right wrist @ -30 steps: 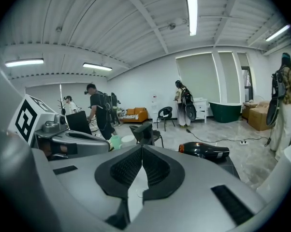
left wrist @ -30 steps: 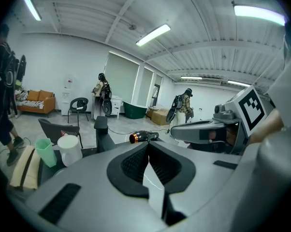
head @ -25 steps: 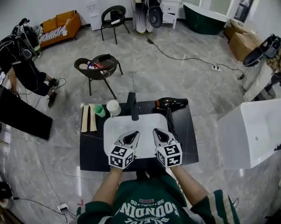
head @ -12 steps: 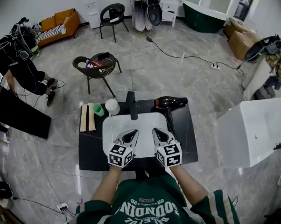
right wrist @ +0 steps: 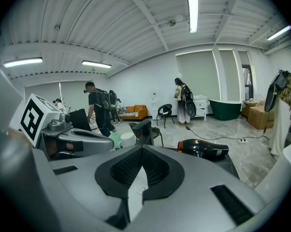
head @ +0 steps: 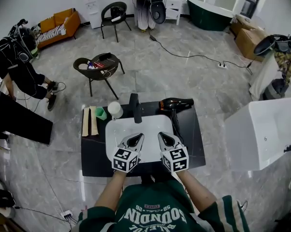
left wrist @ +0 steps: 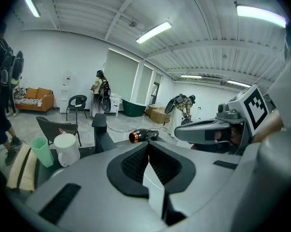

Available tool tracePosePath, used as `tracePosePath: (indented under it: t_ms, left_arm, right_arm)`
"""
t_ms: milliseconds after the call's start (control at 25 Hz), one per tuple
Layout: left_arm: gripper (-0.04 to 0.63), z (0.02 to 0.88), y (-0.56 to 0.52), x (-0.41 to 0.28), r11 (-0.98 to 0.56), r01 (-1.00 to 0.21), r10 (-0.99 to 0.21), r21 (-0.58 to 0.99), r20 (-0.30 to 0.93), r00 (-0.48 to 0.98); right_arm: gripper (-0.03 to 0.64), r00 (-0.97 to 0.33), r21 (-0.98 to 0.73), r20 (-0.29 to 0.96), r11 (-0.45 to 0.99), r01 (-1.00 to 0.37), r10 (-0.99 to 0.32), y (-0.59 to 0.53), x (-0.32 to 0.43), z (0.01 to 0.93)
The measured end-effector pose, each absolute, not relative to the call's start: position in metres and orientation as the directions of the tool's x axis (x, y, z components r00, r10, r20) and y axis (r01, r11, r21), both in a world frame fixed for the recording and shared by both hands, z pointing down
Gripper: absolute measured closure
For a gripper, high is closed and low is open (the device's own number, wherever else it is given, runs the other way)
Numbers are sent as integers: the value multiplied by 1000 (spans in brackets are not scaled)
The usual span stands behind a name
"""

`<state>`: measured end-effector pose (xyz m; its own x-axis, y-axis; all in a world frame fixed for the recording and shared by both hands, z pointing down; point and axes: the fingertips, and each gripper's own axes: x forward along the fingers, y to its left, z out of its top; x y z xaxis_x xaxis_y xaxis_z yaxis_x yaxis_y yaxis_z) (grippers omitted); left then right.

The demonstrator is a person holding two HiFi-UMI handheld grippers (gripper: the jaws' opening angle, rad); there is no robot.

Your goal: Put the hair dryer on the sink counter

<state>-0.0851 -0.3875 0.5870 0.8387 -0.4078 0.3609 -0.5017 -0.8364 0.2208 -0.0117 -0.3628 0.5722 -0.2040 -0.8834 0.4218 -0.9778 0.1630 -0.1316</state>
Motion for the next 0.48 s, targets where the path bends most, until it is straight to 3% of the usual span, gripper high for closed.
tracePosePath:
  t_ms: [480]
  left_arm:
    - [583,596,-389,-86,-833,-502,-397,233,380,835]
  right_arm:
    - [575,-216,-149,439,167,-975,-872,-366,-15,580]
